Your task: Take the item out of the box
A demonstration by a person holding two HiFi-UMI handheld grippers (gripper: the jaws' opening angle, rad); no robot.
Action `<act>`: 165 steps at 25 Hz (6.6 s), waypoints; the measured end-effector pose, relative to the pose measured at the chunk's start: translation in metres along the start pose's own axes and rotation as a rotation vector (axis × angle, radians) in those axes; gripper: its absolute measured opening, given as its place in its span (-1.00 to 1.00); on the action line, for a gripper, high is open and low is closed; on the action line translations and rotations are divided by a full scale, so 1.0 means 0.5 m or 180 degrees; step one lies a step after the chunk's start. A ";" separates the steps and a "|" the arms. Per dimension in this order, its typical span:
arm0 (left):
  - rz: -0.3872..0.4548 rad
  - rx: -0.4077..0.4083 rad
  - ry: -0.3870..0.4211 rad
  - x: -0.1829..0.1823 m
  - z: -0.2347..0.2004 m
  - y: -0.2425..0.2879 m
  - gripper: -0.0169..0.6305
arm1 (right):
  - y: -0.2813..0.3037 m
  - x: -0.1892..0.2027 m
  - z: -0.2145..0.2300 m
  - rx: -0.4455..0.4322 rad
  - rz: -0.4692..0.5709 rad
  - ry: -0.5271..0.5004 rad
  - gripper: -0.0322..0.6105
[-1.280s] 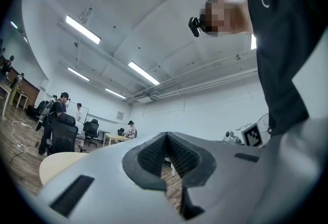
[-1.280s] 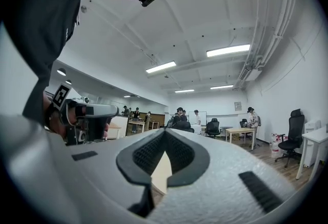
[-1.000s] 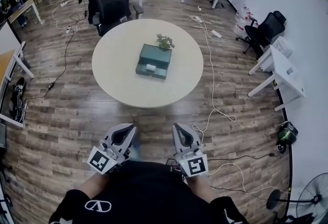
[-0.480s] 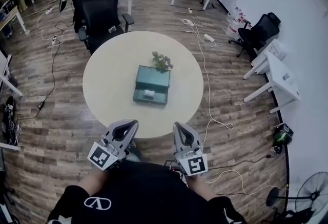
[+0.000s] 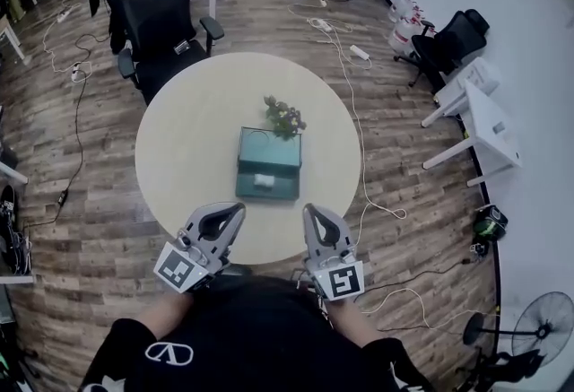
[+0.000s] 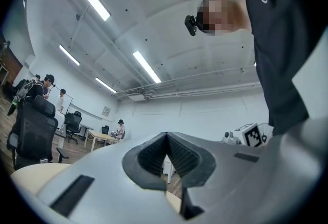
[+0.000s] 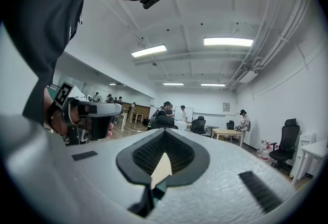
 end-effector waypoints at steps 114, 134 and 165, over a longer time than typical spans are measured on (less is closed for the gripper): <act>-0.0423 -0.1095 -0.0489 0.197 -0.059 -0.031 -0.93 | 0.388 0.577 -0.027 -0.2337 -0.2438 -0.1835 -0.34; -0.0065 -0.0242 0.0002 0.037 -0.044 0.184 -0.93 | 0.149 -0.039 0.174 -0.0751 -0.0184 -0.0616 -0.34; -0.0021 0.0020 0.0091 0.014 -0.014 0.255 -0.93 | 0.062 -0.024 0.230 -0.0270 0.0356 0.0369 -0.35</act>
Point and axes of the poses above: the fingertips, and each gripper's own axes: y forward along the fingers, z to its right, x out of its underside, the point moved 4 cm from there along -y, backward along the fingers, and after that the axes turned 1 degree about -y, right-handed, at the moved point
